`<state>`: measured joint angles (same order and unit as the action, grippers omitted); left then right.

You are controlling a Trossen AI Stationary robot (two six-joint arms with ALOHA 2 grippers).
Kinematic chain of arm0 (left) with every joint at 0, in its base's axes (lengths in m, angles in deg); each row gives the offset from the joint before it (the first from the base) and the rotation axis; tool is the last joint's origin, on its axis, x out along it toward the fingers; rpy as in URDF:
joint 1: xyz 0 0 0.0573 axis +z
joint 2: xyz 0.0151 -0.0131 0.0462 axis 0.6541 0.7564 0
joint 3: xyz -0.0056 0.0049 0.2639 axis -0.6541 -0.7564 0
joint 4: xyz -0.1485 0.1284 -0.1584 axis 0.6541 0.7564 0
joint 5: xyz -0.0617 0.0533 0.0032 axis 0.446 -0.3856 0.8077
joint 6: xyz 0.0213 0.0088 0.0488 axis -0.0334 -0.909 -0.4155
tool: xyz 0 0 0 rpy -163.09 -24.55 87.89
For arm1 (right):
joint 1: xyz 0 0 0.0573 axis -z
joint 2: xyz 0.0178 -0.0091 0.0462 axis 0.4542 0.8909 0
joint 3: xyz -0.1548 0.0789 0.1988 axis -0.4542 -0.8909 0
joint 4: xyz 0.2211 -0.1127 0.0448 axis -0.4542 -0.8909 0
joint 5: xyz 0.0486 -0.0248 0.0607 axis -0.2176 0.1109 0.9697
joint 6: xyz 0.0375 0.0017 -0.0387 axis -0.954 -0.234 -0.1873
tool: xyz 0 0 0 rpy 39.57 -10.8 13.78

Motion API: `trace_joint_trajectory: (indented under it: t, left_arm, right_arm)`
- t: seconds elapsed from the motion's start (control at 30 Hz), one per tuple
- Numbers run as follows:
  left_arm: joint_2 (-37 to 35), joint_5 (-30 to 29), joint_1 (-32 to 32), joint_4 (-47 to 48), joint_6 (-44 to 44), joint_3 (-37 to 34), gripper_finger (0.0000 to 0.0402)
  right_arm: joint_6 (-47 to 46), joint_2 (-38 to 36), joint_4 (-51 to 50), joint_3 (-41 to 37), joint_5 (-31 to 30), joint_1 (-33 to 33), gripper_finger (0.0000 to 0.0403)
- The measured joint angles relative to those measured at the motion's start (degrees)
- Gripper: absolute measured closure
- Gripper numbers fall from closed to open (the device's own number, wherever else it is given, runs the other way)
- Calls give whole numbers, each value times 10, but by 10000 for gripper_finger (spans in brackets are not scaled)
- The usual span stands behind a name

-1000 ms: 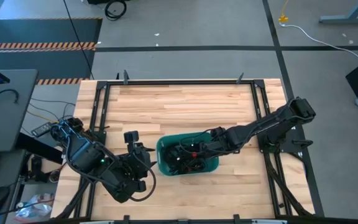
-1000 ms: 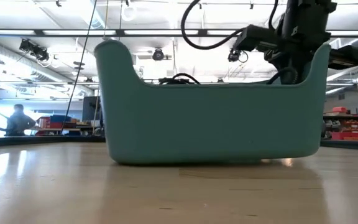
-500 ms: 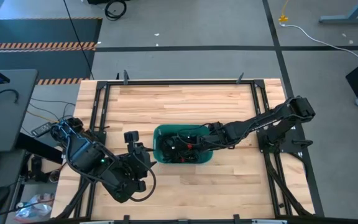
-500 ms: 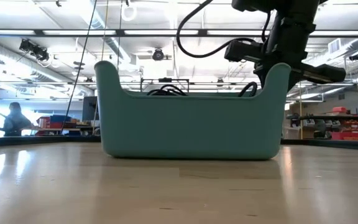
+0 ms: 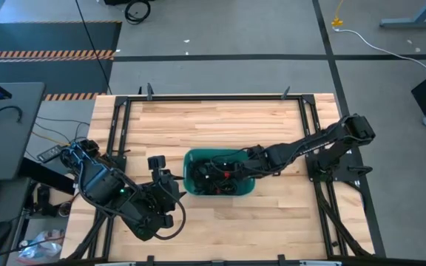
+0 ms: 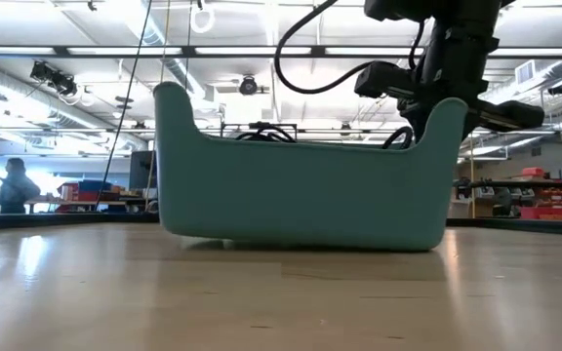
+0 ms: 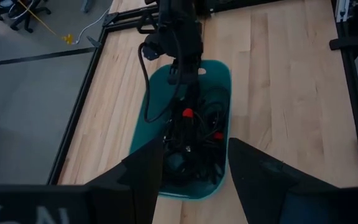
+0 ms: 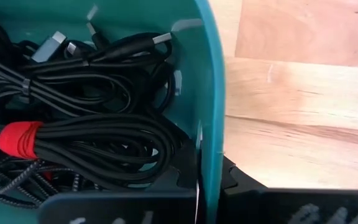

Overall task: Pick and place USB-C Cables
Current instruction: Adjust the green bin on the table

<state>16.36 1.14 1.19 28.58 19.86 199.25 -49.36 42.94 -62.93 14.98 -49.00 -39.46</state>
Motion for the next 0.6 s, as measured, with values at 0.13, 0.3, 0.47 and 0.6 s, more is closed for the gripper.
trace_joint_trajectory:
  t: [0.13, 0.3, 0.47, 0.6]
  left_arm:
    - [0, 0, 0, 0, 0, 0, 214]
    - [0, 0, 0, 0, 0, 0, 214]
    - [0, 0, 0, 0, 1, 0, 214]
    - [0, 0, 1, 0, 4, 0, 214]
  right_arm:
    - [16, -2, 1, 0, 5, 10, 403]
    - [37, -1, -7, 12, 6, 15, 403]
    - [48, -1, -6, 14, 6, 17, 397]
    - [50, -1, -5, 15, 8, 17, 387]
